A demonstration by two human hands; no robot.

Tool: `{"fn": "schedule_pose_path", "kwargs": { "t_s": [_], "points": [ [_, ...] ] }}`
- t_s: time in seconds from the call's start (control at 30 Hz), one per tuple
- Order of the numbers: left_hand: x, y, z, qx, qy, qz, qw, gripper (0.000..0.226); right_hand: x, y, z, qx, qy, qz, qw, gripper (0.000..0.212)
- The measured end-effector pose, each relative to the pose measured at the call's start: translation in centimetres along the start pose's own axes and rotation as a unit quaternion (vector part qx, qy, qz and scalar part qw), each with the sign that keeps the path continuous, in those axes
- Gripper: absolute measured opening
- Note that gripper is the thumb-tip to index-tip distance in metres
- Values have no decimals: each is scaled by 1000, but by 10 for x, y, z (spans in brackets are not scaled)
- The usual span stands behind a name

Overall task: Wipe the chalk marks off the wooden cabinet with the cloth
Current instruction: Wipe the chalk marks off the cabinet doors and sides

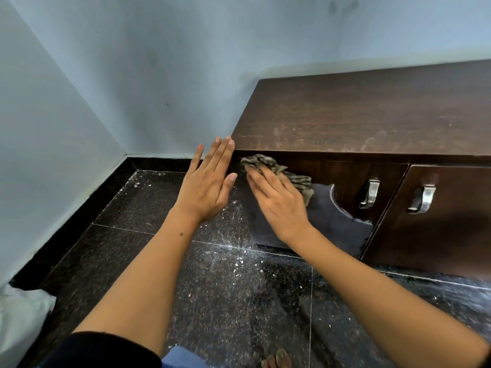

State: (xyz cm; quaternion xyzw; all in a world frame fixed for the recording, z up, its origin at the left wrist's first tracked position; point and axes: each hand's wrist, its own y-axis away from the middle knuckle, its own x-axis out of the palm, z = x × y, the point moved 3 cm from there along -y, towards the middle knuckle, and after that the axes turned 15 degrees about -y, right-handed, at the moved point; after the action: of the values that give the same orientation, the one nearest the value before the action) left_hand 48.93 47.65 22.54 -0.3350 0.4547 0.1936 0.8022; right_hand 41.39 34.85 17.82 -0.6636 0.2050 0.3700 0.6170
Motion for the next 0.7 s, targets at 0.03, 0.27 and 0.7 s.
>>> {"fn": "schedule_pose_path", "kwargs": {
  "t_s": [0.03,0.27,0.7],
  "points": [
    [-1,0,1,2,-4,1,1000,64,3,-4,4,-14,-1,28,1000,44],
    [-5,-1,1,-6,9,-7,1000,66,5,16,-6,-13,13,37,999,43],
    [-1,9,5,-14,14,-11,1000,65,8,-14,9,-85,70,56,992,44]
  ]
}}
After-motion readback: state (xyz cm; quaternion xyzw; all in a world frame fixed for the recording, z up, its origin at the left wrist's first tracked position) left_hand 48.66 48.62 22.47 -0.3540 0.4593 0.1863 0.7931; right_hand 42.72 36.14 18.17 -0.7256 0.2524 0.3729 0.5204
